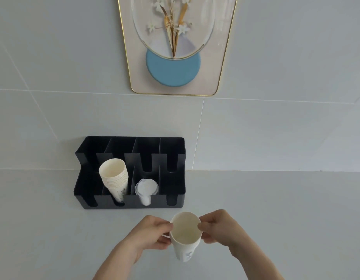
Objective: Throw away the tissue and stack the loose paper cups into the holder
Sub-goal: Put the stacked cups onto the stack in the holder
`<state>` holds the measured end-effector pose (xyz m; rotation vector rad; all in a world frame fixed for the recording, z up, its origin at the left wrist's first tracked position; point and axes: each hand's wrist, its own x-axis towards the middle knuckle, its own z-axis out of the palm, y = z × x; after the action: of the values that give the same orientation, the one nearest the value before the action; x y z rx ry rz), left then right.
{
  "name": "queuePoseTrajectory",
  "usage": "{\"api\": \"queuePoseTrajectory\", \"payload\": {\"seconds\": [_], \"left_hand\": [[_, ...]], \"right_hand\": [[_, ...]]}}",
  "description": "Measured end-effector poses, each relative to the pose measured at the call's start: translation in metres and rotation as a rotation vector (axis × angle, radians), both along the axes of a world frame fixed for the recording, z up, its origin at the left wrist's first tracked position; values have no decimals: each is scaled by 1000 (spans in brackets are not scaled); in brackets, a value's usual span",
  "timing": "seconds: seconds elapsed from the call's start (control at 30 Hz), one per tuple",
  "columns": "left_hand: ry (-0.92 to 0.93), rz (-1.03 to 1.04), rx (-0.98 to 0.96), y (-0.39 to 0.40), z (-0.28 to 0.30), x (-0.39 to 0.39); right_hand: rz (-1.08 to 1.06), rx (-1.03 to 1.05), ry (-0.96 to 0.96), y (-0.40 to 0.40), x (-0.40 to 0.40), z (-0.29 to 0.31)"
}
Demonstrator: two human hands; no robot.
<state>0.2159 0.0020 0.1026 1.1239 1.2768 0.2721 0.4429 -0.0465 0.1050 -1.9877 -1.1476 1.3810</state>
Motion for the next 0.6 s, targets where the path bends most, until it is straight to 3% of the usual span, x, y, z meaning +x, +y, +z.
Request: {"api": "queuePoseTrajectory", "payload": {"seconds": [0.6], "left_hand": [[-145, 299, 302, 156, 154, -157]], "right_hand": [[52, 349, 41, 178, -160, 170]]}}
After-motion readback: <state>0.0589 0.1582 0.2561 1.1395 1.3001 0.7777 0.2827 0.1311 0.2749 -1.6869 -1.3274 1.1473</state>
